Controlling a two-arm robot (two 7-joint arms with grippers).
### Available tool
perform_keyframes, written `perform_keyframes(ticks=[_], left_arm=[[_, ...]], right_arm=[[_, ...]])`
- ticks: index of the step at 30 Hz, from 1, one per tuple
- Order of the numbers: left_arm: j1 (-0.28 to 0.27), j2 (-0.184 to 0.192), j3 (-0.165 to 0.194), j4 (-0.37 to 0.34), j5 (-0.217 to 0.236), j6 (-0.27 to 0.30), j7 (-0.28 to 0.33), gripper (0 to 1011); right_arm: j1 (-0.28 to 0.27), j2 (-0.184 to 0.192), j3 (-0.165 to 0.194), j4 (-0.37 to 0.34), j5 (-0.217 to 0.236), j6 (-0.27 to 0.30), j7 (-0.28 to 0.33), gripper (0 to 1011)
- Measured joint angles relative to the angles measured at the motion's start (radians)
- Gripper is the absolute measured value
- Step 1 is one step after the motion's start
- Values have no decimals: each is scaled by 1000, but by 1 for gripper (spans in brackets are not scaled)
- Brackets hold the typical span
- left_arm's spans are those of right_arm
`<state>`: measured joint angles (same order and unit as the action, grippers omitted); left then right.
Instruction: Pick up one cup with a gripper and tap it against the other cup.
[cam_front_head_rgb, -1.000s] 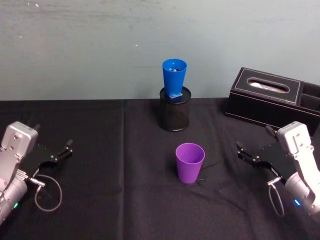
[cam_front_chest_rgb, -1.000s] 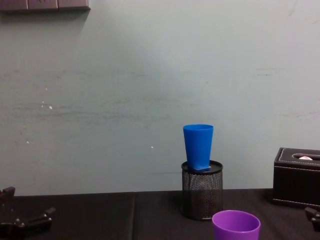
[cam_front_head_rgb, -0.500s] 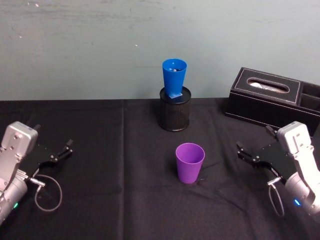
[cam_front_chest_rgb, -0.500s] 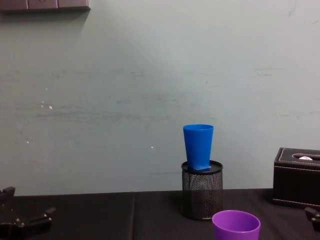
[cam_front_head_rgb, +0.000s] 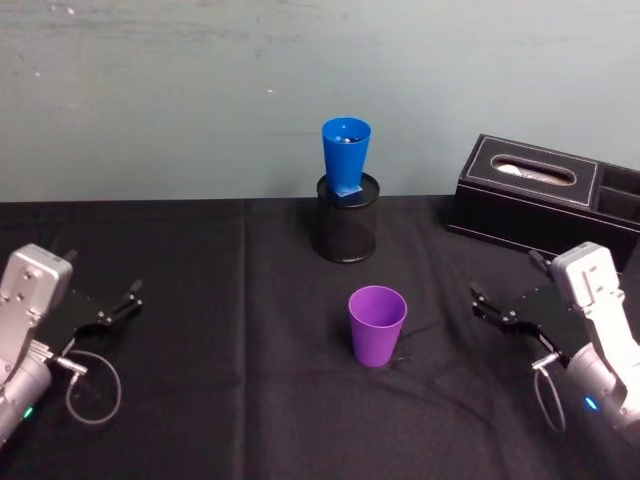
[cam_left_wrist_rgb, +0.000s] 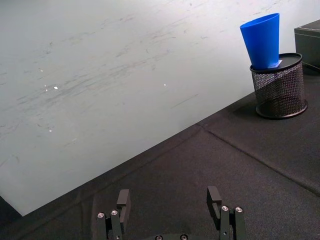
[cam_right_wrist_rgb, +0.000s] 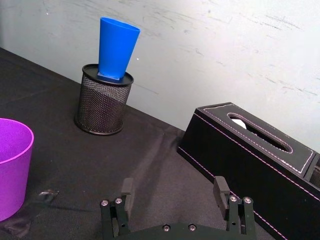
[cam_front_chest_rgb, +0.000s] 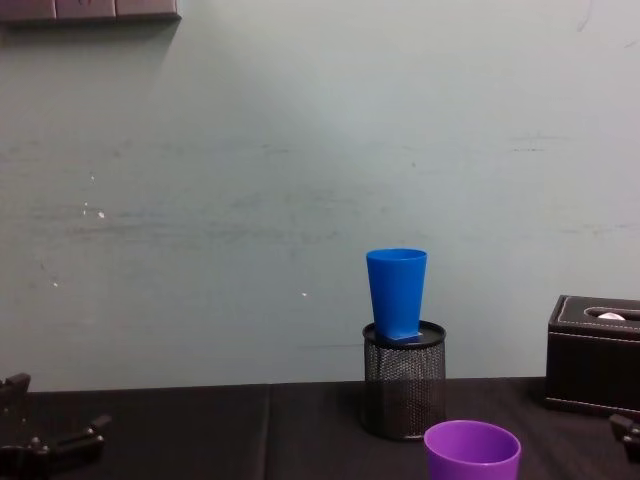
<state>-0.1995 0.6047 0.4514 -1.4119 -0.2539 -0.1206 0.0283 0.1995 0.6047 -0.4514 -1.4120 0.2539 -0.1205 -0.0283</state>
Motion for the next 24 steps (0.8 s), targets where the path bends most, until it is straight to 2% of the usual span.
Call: perform_keyframes(ticks=[11,20,24], left_arm=[[0,0,0,0,0,0,0,1000],[0,0,0,0,0,0,0,1000],[0,0,0,0,0,0,0,1000]], right_arm=[[0,-1,3,1,0,-2,1,1002],[-13,-13,46,3,15,-26,30,1002],[-32,-13,70,-20,29,-30,46,1002]])
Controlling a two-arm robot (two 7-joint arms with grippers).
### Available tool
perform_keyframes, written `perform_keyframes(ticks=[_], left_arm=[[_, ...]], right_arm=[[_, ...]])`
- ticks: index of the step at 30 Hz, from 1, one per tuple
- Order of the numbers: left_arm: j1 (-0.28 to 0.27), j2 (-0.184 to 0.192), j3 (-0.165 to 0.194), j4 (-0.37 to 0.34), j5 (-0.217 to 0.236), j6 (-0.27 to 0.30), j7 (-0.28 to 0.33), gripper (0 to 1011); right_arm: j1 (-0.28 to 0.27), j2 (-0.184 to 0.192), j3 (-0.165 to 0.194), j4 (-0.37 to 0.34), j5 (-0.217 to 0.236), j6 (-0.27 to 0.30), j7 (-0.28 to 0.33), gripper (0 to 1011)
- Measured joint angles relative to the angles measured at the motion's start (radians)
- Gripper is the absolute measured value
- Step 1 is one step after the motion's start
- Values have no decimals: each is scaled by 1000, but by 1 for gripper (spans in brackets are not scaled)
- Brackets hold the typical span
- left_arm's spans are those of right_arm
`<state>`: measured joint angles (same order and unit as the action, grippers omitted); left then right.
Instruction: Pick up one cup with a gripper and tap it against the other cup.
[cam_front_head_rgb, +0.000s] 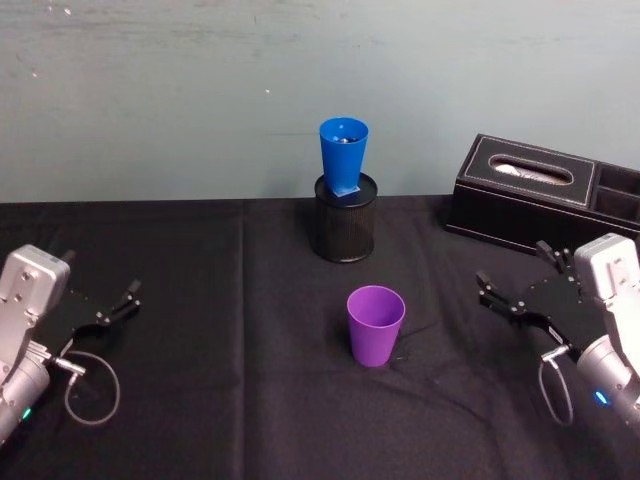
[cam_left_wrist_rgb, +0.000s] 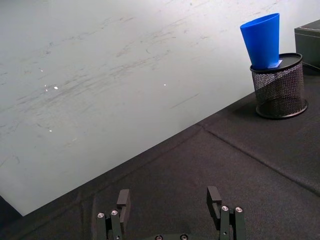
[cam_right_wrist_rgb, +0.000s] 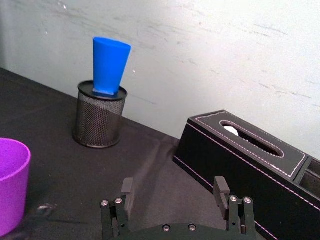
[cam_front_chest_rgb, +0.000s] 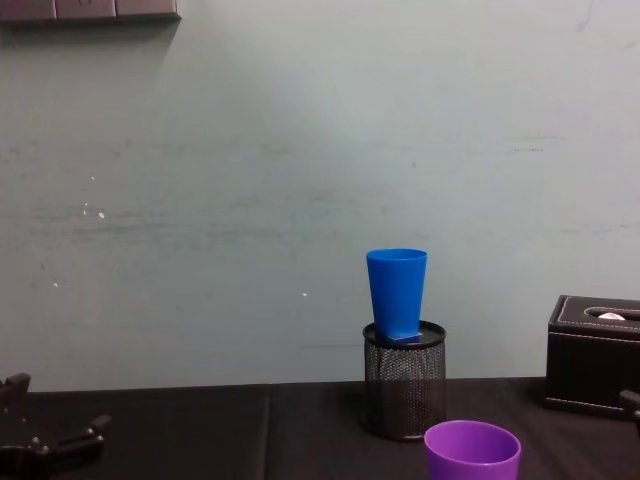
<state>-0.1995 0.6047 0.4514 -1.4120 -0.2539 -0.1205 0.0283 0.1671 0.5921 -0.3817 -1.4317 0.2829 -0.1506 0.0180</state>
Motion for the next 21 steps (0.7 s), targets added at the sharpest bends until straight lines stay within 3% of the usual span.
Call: perform_keyframes(ticks=[10,16,21], left_arm=[[0,0,0,0,0,0,0,1000],[0,0,0,0,0,0,0,1000],[0,0,0,0,0,0,0,1000]], right_arm=[[-77,40,58,-75,73,-4,88,1002],[-160,90,101,-126,138,-43,187,1002],[-198,130,105,-147,178,-55,296,1002]])
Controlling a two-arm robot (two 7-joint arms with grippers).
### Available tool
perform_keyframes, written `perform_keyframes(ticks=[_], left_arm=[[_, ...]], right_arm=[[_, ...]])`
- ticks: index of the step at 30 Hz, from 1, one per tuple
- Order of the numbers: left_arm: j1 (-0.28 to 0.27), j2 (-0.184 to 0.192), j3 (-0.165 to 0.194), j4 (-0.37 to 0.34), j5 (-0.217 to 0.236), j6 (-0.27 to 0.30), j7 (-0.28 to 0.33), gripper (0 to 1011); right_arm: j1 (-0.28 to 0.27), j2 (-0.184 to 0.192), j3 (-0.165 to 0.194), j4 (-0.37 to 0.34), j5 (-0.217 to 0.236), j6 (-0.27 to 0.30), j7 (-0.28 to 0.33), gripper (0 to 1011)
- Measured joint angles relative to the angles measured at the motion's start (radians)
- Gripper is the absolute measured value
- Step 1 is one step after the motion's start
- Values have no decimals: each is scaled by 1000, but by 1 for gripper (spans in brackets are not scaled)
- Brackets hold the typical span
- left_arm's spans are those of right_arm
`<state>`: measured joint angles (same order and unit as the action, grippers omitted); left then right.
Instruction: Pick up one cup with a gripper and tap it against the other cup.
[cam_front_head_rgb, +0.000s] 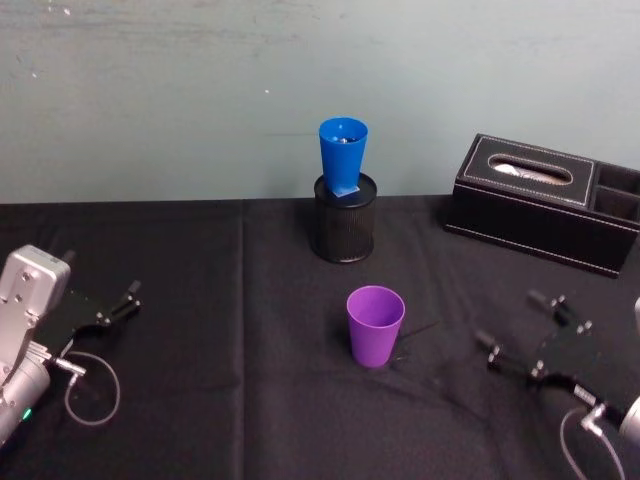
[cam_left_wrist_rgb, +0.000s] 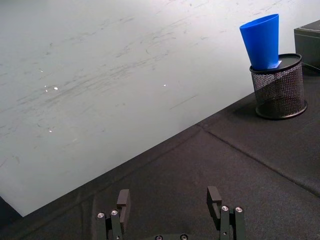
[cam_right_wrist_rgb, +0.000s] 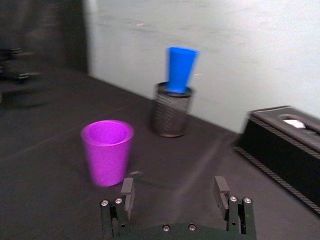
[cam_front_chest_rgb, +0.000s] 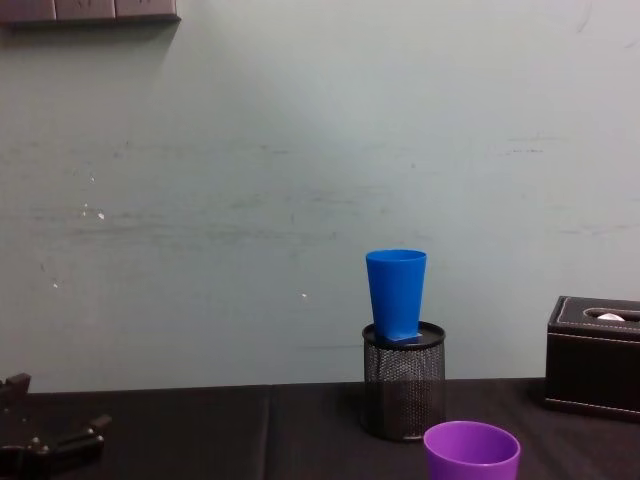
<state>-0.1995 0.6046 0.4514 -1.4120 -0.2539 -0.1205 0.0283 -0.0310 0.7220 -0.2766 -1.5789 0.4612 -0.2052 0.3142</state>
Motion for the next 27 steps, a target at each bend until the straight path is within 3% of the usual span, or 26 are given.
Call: perform_keyframes(ticks=[8,15,27], left_arm=[[0,0,0,0,0,0,0,1000],[0,0,0,0,0,0,0,1000],[0,0,0,0,0,0,0,1000]], right_arm=[[1,-2,-34,5,11,8,113,1002],[52,-55,-69,35,5,63,159,1002],[152,-146,-100,103,-5,162,189,1002]])
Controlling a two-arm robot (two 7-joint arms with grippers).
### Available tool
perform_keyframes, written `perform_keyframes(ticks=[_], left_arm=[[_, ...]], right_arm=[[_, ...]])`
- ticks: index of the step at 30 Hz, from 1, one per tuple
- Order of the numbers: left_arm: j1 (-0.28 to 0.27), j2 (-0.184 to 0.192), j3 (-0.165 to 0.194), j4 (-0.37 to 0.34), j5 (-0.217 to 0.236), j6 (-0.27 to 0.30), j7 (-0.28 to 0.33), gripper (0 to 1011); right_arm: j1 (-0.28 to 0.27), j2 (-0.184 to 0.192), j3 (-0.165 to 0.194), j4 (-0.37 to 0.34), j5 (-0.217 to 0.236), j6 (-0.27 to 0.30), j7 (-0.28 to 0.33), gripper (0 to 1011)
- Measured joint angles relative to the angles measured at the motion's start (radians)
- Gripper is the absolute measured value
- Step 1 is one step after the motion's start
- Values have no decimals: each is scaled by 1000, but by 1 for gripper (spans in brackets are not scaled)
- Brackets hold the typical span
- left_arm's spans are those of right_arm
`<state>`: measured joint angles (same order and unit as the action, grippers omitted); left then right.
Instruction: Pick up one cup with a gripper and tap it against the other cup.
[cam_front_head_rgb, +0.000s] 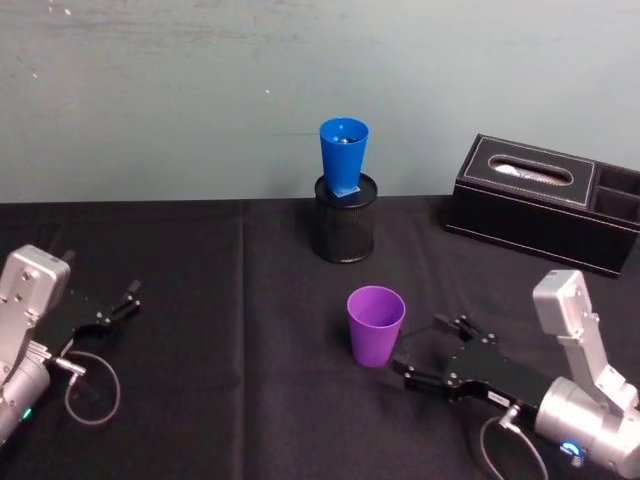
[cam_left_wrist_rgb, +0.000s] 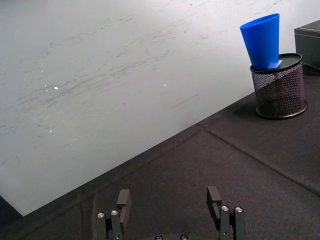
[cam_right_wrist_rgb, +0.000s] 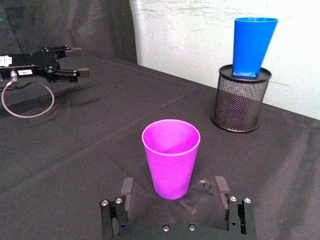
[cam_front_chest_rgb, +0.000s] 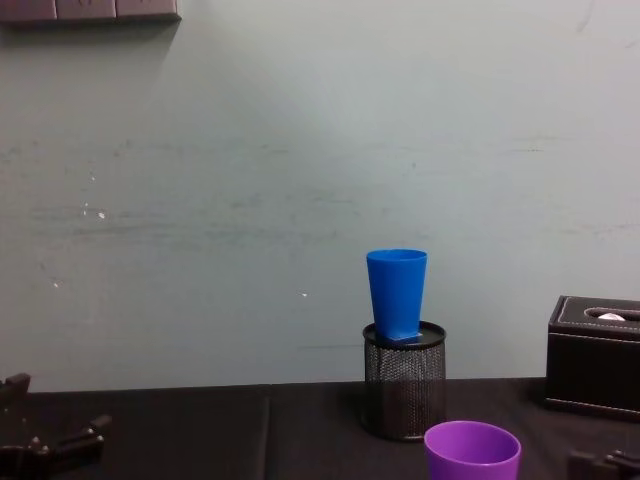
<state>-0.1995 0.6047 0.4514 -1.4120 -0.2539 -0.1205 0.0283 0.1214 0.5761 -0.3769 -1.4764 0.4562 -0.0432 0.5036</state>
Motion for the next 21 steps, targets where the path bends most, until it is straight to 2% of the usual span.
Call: perform_keyframes(ticks=[7,13,21], left_arm=[[0,0,0,0,0,0,0,1000],[0,0,0,0,0,0,0,1000],[0,0,0,0,0,0,0,1000]], right_arm=[[44,-45,-14,38,-30,23,1,1002],[73,-73,-27,69,-53,34,4,1002],[95,-99,-32,91,-62,42,7,1002]])
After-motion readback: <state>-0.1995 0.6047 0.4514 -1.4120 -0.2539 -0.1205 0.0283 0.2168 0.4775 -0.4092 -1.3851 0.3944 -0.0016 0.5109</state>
